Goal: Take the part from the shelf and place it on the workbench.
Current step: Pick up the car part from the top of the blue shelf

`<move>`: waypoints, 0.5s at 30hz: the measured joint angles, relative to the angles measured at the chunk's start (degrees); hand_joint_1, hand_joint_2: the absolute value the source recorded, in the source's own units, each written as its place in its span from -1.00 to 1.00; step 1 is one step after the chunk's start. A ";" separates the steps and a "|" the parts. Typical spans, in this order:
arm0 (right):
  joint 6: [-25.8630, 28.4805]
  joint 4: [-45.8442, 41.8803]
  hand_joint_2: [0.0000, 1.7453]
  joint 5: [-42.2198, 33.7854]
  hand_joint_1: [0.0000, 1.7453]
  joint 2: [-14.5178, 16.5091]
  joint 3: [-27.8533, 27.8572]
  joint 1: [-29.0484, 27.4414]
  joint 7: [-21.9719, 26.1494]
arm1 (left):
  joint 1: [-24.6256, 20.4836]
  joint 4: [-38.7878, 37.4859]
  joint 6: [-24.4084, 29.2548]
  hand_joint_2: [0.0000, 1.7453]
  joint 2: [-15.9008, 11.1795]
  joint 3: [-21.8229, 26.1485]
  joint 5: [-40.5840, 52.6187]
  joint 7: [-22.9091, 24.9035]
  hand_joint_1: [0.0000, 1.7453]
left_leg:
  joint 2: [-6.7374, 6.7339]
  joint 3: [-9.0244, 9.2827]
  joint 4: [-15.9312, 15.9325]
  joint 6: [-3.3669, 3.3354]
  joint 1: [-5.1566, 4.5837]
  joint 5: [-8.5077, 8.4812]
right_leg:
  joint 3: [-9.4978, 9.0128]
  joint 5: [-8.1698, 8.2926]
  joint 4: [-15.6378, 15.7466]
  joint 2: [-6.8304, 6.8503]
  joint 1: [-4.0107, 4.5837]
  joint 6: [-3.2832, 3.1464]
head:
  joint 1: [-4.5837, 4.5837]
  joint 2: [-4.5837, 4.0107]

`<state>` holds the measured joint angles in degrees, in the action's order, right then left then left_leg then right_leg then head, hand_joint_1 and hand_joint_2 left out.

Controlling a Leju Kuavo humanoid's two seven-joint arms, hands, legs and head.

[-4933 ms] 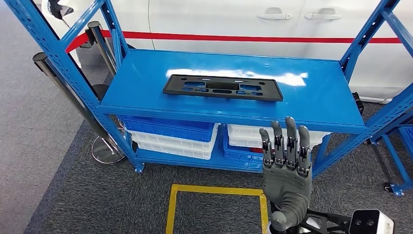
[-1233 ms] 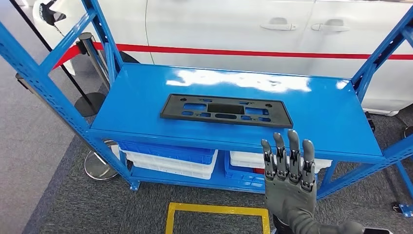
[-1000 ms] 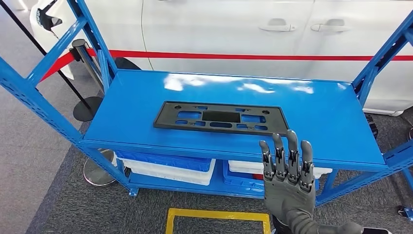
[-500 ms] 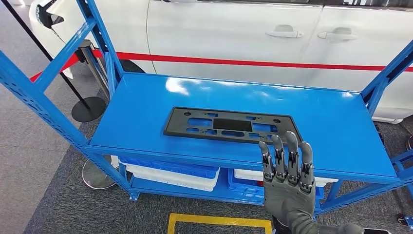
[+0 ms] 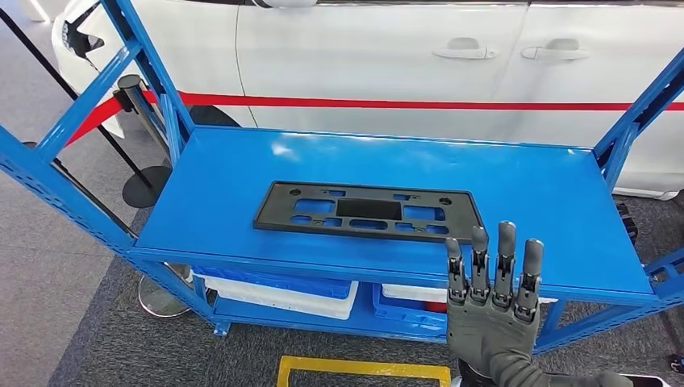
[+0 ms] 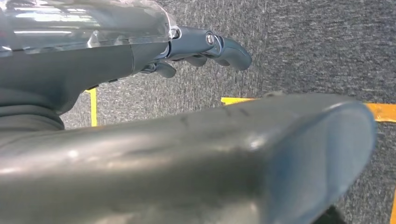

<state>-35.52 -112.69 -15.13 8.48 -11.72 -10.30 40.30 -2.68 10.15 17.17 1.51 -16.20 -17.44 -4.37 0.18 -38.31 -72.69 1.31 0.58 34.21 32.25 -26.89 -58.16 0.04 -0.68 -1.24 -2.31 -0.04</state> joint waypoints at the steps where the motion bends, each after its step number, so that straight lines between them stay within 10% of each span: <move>1: -0.01 0.13 -1.00 0.40 -1.00 0.04 0.17 -0.02 0.00 | 0.09 -0.01 -0.01 -1.00 -0.01 0.00 0.00 -0.11 -1.00 | 0.00 -0.85 -1.62 0.11 0.04 0.07 | -0.03 -0.04 -0.04 -0.02 0.02 -0.03 | 0.00 0.00; 6: 2.35 0.50 -1.00 4.08 -1.00 0.38 1.01 -0.05 0.00 | 0.11 -0.01 -0.30 -1.00 -0.21 -0.03 0.06 -0.80 -1.00 | 0.02 5.32 12.18 -0.64 -0.04 -7.39 | -0.27 -0.53 -0.46 -0.19 0.23 0.62 | 0.01 0.00; 11: 10.68 0.49 -1.00 11.55 -1.00 0.37 1.39 -0.02 0.00 | 0.10 -0.01 -0.90 -1.00 -0.27 -0.15 0.17 -1.01 -1.00 | 0.02 6.33 14.78 -2.27 0.01 -7.84 | 0.07 -1.19 -1.25 -0.18 0.33 1.94 | 0.12 0.00; 15: 21.19 0.91 -1.00 20.26 -1.00 -0.80 0.17 0.40 0.00 | -0.09 -0.01 -0.98 -1.00 -0.37 -0.17 0.27 -0.73 -1.00 | -0.13 6.43 15.13 -3.03 0.08 -8.02 | 6.14 -7.52 -13.80 -0.13 0.04 2.63 | 0.22 0.00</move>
<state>-14.32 -111.79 5.13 7.67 -11.55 -9.90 40.30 -2.77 10.14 16.19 1.14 -16.37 -17.17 -5.10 0.05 -31.88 -57.56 -1.72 0.66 26.20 38.39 -34.42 -71.96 -0.09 -0.64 1.39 -2.09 -0.04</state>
